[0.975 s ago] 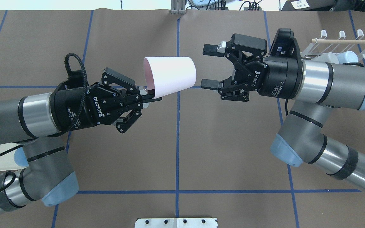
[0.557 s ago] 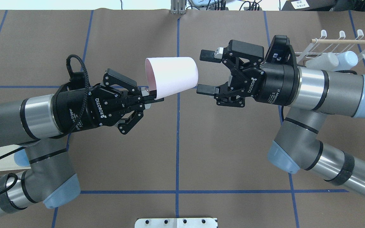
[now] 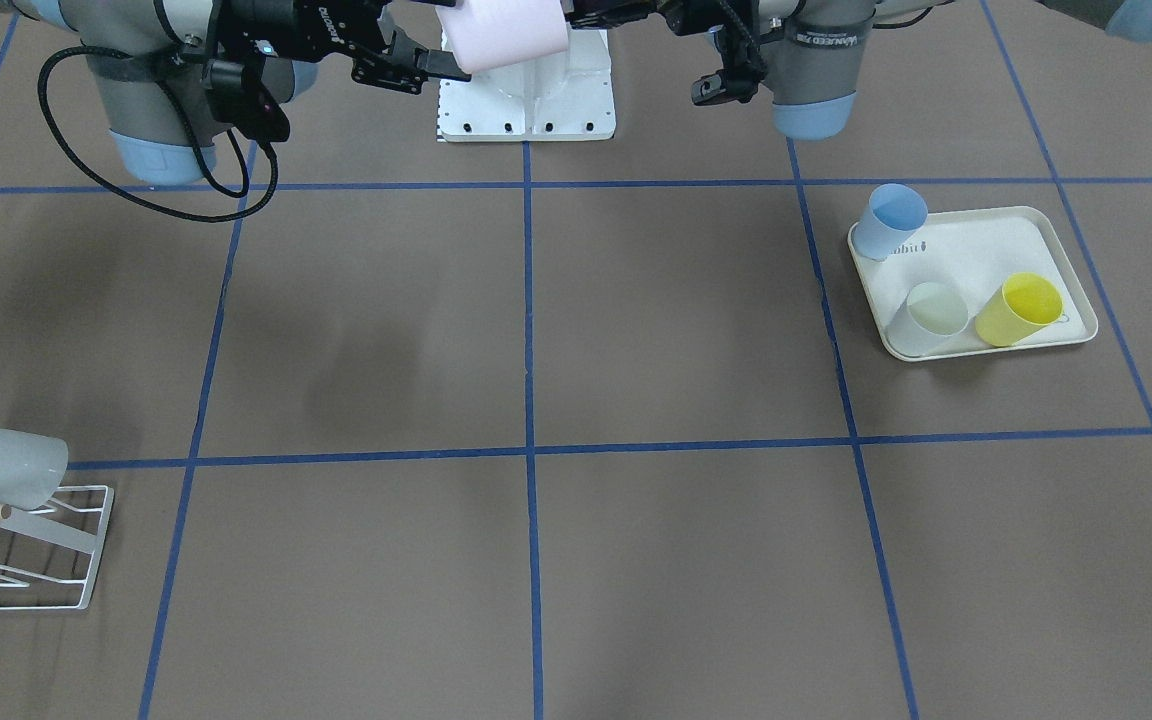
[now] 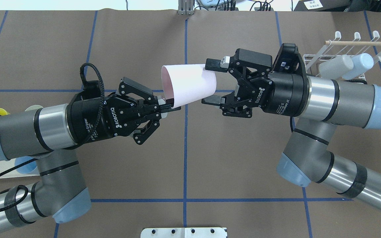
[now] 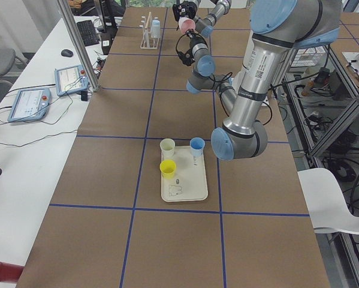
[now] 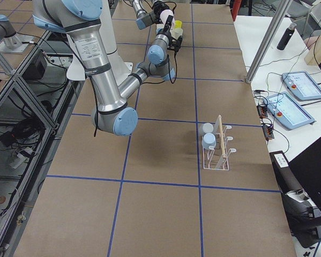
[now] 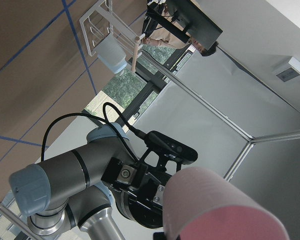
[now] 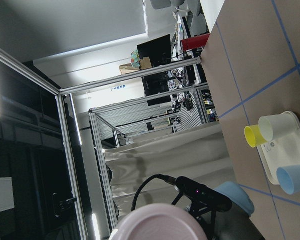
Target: Transfer IKEA cup to right arm and place on rack
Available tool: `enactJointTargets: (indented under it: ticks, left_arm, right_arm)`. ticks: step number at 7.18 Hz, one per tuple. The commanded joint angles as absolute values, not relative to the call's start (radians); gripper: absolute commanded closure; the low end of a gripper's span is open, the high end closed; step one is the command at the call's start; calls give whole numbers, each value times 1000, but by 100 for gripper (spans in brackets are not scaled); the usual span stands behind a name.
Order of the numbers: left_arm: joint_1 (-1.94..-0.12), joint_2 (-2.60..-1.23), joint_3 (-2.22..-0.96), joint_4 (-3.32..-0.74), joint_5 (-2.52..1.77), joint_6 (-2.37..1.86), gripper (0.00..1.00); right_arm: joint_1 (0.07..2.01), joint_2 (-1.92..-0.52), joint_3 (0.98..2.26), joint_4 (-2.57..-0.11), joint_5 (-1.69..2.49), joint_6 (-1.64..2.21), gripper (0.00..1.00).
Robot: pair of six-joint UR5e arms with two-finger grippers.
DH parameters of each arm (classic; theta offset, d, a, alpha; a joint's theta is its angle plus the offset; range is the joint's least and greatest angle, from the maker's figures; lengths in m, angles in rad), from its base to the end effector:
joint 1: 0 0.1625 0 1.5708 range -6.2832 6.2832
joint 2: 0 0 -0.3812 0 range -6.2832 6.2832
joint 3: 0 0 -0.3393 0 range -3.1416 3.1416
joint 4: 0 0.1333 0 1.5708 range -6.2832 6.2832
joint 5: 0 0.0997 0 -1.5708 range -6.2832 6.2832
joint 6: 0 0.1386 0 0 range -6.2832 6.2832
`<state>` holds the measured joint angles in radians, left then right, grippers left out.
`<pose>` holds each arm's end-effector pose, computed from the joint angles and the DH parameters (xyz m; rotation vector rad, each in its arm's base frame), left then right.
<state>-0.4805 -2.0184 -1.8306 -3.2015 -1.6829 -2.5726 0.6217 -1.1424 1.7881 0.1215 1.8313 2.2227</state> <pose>0.3471 -0.3137 0.1183 -0.6771 2.3157 -0.5920 -0.3143 -0.3452 0.1403 -0.1647 -2.3249 0.3429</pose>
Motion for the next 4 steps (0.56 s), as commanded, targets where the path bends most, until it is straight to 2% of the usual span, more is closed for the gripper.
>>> enactJointTargets:
  ticks: [1, 3, 4]
  left_arm:
    - [-476, -2026, -1827, -3201, -1681, -2572, 100]
    - [-472, -2028, -1825, -3201, -1680, -2571, 100]
    - [-471, -2029, -1825, -3201, -1674, -2571, 99]
  right_arm:
    - [620, -1141, 1789, 123, 1832, 2223, 12]
    - [620, -1143, 1787, 135, 1830, 2223, 33]
    - [620, -1144, 1784, 150, 1830, 2223, 51]
